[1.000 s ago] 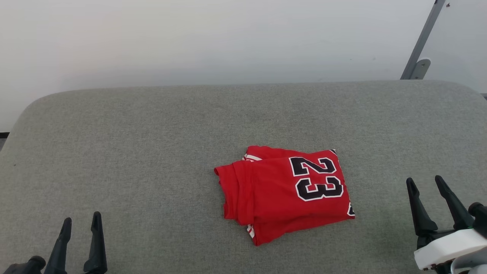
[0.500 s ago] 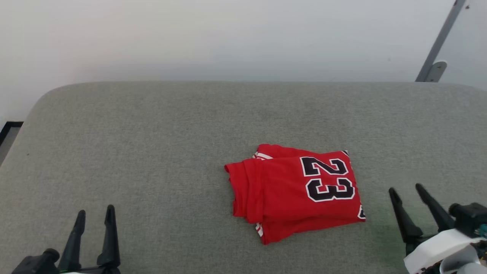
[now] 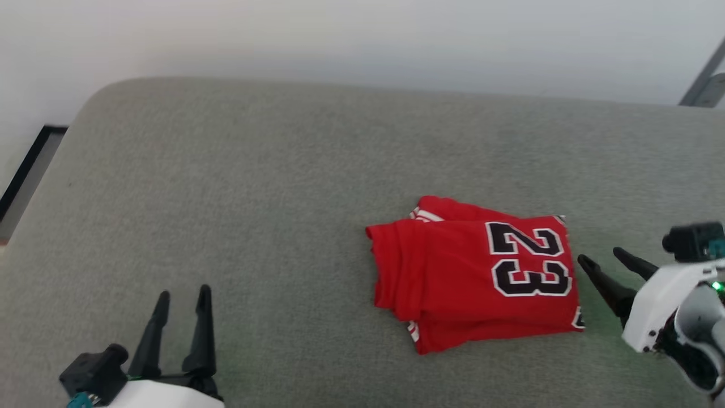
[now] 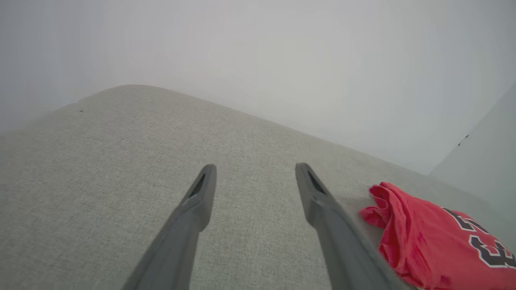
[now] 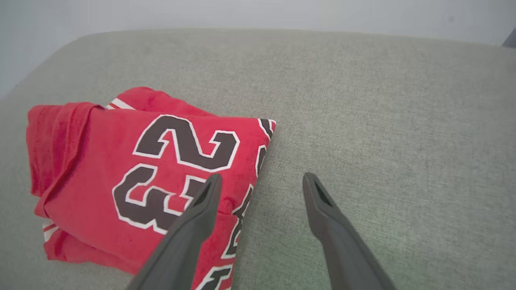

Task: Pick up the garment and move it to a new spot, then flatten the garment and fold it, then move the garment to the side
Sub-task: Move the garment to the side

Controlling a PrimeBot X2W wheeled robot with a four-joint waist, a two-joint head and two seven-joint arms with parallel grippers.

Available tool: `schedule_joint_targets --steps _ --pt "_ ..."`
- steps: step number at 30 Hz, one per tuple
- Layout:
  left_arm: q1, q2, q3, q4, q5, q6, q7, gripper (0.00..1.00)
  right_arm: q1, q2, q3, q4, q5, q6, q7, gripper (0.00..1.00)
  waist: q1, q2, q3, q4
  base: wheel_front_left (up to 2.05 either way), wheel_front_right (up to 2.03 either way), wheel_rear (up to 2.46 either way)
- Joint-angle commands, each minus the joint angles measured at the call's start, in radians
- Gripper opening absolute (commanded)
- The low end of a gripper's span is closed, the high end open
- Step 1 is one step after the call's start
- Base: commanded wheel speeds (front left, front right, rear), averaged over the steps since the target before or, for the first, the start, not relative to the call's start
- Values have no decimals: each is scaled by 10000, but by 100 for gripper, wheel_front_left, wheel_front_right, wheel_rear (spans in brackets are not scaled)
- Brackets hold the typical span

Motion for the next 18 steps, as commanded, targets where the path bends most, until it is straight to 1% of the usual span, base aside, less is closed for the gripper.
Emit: schedule_joint_targets --steps 1,6,10,13,16,17,18 --pt "-173 -35 -85 47 -51 -31 -47 100 -238 -123 176 46 278 -2 426 100 0 0 232 227 0 0 0" --pt "-447 -95 -347 227 -147 -31 -47 100 -950 -577 794 120 985 -2 2156 100 0 0 579 518 0 0 0" --pt "-653 -168 -546 361 -186 -31 -47 100 -1491 -814 1212 246 1179 -2 3483 100 0 0 890 729 0 0 0" --pt "-839 -214 -692 470 -231 -31 -47 100 -1900 -753 1439 409 1393 -2 4506 100 0 0 1149 868 0 0 0" --pt "-1040 -251 -840 586 -251 -31 -47 100 -2139 -501 1693 663 1621 -2 5449 100 0 0 1398 1009 0 0 0" --pt "-1130 -279 -899 660 -293 -31 -47 100 -2170 -259 1847 883 1796 -2 6060 100 0 0 1513 1085 0 0 0" --pt "-1182 -292 -935 688 -302 -31 -47 100 -2161 -174 1973 923 1762 -2 6350 100 0 0 1562 1119 0 0 0"
